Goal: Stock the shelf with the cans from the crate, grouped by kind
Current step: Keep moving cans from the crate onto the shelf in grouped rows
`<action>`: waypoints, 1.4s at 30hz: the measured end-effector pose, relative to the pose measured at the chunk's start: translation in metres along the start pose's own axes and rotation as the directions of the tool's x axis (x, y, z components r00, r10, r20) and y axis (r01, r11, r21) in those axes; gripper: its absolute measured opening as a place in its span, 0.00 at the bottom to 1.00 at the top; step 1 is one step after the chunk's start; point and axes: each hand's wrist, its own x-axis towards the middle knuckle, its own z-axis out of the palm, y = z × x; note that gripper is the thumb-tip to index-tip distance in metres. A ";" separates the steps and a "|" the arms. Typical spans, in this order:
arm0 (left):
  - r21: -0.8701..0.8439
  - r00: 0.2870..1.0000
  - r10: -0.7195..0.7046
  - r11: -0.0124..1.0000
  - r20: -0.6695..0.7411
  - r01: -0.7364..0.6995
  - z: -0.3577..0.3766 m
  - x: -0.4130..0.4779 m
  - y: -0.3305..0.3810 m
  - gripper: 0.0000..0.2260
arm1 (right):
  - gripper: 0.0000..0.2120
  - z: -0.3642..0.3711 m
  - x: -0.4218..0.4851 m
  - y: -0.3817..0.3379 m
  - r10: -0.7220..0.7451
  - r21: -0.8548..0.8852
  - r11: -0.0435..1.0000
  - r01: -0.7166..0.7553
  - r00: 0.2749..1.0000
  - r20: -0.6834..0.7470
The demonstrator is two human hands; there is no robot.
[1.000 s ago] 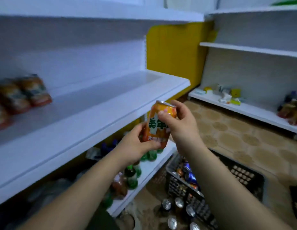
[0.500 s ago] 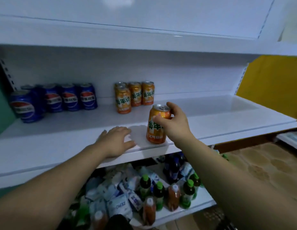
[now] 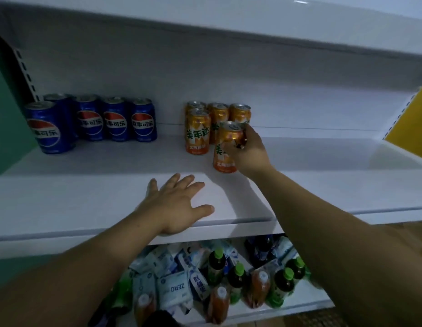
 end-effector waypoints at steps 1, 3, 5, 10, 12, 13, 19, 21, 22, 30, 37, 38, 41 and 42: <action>0.003 1.000 -0.001 1.000 0.002 0.001 0.001 0.000 0.000 0.33 | 0.22 0.004 0.008 0.003 0.016 -0.032 0.999 -0.016 1.000 -0.003; 0.004 1.000 0.001 1.000 0.007 -0.001 0.002 0.000 0.000 0.33 | 0.23 0.011 0.022 0.008 0.048 -0.101 0.994 -0.048 0.999 0.001; 0.001 1.000 0.005 1.000 0.011 -0.005 0.003 0.000 0.000 0.33 | 0.24 0.015 0.032 0.011 0.074 -0.123 0.990 -0.072 0.997 0.008; -0.002 1.000 0.003 1.000 0.023 -0.003 0.003 0.002 0.000 0.34 | 0.27 0.024 0.047 0.018 0.032 -0.052 0.998 -0.030 0.999 0.025; -0.003 1.000 0.005 1.000 0.025 -0.005 0.004 0.002 0.000 0.34 | 0.27 0.029 0.052 0.022 0.029 -0.032 0.999 -0.029 0.999 0.020; -0.004 1.000 0.007 1.000 0.024 -0.007 0.004 0.003 -0.001 0.34 | 0.27 0.031 0.054 0.023 0.037 -0.034 0.999 -0.036 0.999 0.019; -0.004 1.000 0.005 1.000 0.021 -0.004 0.006 0.008 -0.005 0.34 | 0.30 0.039 0.059 0.016 0.078 -0.084 0.994 -0.074 0.996 0.053; -0.012 1.000 0.003 1.000 0.022 -0.003 0.007 0.010 -0.006 0.34 | 0.33 0.035 0.055 0.012 0.126 -0.143 0.984 -0.111 0.987 0.101; -0.022 1.000 0.001 1.000 0.025 0.000 0.006 0.011 -0.006 0.34 | 0.34 0.031 0.051 0.010 0.148 -0.179 0.976 -0.124 0.981 0.129; -0.107 0.993 -0.056 0.992 0.100 0.067 -0.011 0.013 -0.008 0.37 | 0.37 -0.067 -0.013 -0.001 0.316 -0.587 0.790 -0.178 0.939 0.139; -0.240 0.940 0.336 0.919 0.056 -0.314 -0.019 0.010 0.129 0.34 | 0.36 -0.183 -0.094 0.010 0.405 -0.680 0.656 -0.328 0.913 -0.050; -0.218 0.913 0.405 0.896 0.047 -0.386 -0.014 0.004 0.155 0.32 | 0.36 -0.200 -0.110 0.014 0.431 -0.684 0.631 -0.365 0.899 -0.081; -0.207 0.815 0.573 0.811 0.089 -0.548 0.010 -0.012 0.231 0.31 | 0.34 -0.250 -0.167 0.028 0.527 -0.670 0.544 -0.504 0.827 -0.194; -0.213 0.782 0.613 0.784 0.113 -0.583 0.020 -0.017 0.253 0.32 | 0.34 -0.266 -0.187 0.035 0.545 -0.667 0.512 -0.541 0.805 -0.236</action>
